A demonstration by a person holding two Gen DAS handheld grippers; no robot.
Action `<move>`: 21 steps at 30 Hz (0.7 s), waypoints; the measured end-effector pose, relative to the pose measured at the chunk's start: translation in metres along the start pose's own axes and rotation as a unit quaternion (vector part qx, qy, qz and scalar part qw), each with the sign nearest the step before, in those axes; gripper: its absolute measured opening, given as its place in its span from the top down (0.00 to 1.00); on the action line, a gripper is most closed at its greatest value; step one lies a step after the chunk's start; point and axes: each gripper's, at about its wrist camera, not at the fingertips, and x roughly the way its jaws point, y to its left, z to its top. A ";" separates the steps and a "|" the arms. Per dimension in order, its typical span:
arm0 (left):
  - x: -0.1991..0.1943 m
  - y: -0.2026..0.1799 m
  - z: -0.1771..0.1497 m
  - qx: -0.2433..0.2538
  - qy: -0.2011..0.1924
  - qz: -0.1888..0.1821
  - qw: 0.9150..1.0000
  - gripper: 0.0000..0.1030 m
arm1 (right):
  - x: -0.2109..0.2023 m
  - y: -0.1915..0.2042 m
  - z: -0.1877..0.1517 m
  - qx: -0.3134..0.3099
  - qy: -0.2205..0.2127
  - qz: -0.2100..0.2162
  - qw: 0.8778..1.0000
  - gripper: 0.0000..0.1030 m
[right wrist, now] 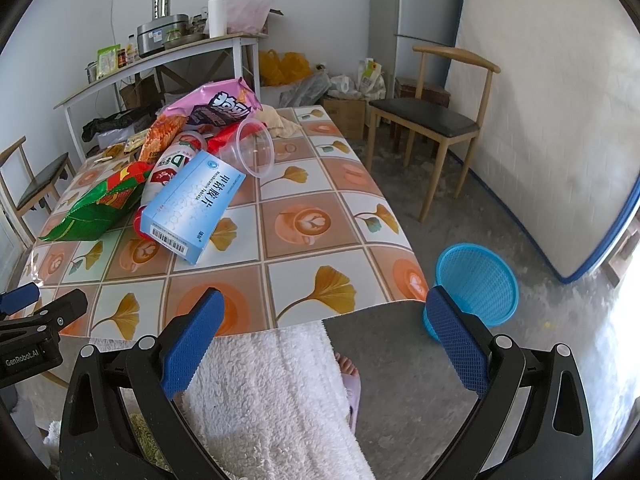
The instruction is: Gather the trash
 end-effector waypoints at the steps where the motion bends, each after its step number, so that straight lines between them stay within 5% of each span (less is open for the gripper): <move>1: 0.000 0.000 0.000 0.000 0.000 0.000 1.000 0.05 | 0.000 0.000 0.000 0.000 0.000 0.000 1.000 0.06; 21: 0.023 0.007 0.010 -0.005 0.019 -0.013 1.000 0.05 | 0.012 0.004 0.012 0.032 0.025 0.011 0.999 0.06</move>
